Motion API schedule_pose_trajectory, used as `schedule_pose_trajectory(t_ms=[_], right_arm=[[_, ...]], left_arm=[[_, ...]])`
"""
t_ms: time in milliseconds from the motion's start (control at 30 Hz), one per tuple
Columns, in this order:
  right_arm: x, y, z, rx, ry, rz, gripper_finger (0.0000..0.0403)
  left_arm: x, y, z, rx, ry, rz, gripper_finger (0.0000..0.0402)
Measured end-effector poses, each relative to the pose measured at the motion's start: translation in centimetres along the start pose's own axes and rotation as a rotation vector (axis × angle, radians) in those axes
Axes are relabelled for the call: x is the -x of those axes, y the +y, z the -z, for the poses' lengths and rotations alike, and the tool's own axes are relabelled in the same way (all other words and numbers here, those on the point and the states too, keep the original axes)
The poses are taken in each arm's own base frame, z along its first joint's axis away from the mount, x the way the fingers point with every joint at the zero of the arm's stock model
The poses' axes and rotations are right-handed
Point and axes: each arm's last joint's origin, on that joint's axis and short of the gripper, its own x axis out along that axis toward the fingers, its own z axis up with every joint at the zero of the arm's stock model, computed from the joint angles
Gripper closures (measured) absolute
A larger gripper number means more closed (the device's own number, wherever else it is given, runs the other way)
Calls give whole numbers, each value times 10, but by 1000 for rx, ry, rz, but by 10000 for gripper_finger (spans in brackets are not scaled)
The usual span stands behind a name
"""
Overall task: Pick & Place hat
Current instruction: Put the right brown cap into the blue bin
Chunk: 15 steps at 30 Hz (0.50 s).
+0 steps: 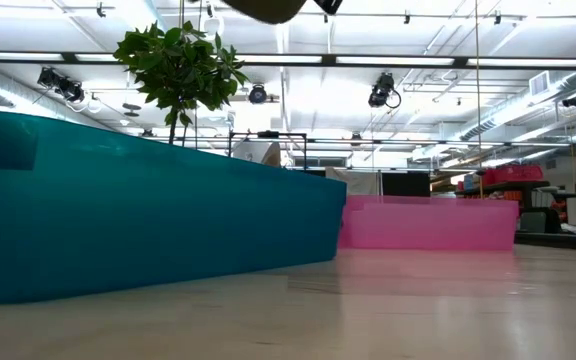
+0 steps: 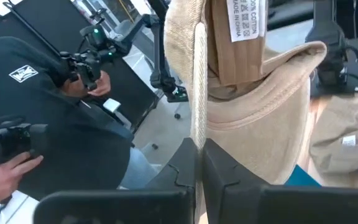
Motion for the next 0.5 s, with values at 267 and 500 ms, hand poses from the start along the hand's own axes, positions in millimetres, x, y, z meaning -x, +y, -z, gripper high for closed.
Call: schedule_pose_trajectory(t_ms=[267,500], right_arm=[[-12,-4,3,2,-3,-24,398],[-13,-3,2,11,-5,-25,398]], left_arm=[[-8,6,15,10,73,-64,78],[-9,5,16,48,106,-3,78]])
